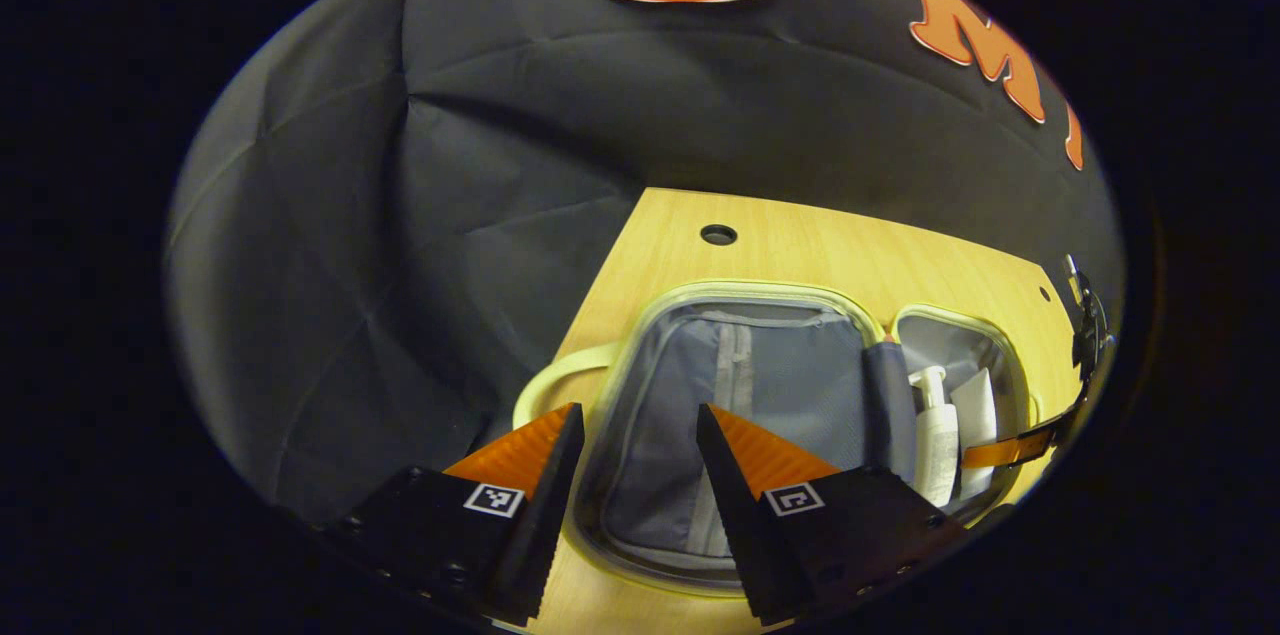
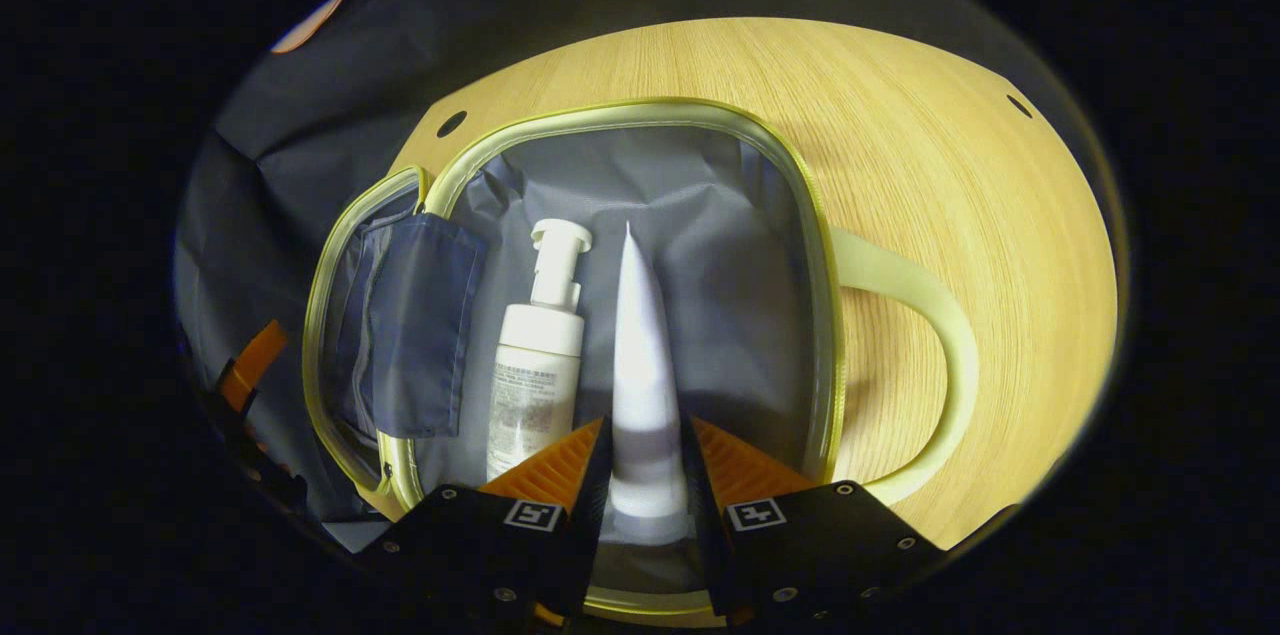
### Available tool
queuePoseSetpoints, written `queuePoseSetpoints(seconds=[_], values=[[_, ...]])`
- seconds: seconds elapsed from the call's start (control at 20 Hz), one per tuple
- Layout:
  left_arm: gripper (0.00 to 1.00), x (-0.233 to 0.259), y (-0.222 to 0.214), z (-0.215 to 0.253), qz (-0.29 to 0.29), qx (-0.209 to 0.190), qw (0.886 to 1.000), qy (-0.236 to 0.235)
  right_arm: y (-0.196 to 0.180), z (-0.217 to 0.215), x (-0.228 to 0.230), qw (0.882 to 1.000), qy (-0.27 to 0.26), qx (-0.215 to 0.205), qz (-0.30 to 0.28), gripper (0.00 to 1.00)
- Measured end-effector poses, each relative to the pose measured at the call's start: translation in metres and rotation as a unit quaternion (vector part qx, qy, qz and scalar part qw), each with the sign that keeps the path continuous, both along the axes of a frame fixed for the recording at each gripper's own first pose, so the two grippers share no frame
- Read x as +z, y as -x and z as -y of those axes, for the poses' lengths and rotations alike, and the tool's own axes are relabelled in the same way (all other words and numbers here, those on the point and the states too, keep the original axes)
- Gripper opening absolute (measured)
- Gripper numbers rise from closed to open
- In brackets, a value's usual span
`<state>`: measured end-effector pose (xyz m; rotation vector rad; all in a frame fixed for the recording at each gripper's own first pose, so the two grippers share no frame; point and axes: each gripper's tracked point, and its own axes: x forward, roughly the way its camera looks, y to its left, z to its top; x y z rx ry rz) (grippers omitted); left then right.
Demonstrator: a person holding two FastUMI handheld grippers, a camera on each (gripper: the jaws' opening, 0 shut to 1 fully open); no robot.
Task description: First open the suitcase, pack the skin care products into it, and then close the suitcase.
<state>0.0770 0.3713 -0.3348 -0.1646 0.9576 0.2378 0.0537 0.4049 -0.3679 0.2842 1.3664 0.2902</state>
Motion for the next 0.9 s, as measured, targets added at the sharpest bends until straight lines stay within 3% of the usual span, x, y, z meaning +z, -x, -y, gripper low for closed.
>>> queuePoseSetpoints(seconds=[0.3, 0.4, 0.45, 0.55, 0.6, 0.65, 0.9], values=[[0.72, -0.023, 0.0, -0.051, -0.014, 0.055, 0.997, 0.043, -0.016, 0.006, 0.01, 0.999, -0.004, -0.045, 0.0, 0.55], [0.73, -0.038, 0.0, -0.065, -0.019, 0.083, 0.994, 0.076, -0.023, 0.018, 0.025, 0.998, 0.0, -0.058, 0.016, 0.53], [0.74, -0.044, 0.0, -0.071, -0.023, 0.095, 0.991, 0.094, -0.027, 0.026, 0.034, 0.997, 0.001, -0.066, 0.025, 0.59], [0.75, -0.05, 0.0, -0.08, -0.028, 0.099, 0.988, 0.112, -0.035, 0.036, 0.051, 0.996, -0.008, -0.081, 0.042, 0.63], [0.75, -0.055, -0.001, -0.08, -0.035, 0.101, 0.987, 0.122, -0.039, 0.04, 0.06, 0.994, -0.016, -0.09, 0.055, 0.58], [0.75, -0.062, 0.0, -0.078, -0.042, 0.097, 0.985, 0.135, -0.043, 0.045, 0.07, 0.993, -0.022, -0.097, 0.065, 0.69], [0.75, -0.107, -0.005, -0.068, -0.087, 0.082, 0.972, 0.203, -0.058, 0.076, 0.123, 0.983, -0.033, -0.121, 0.132, 0.85]])
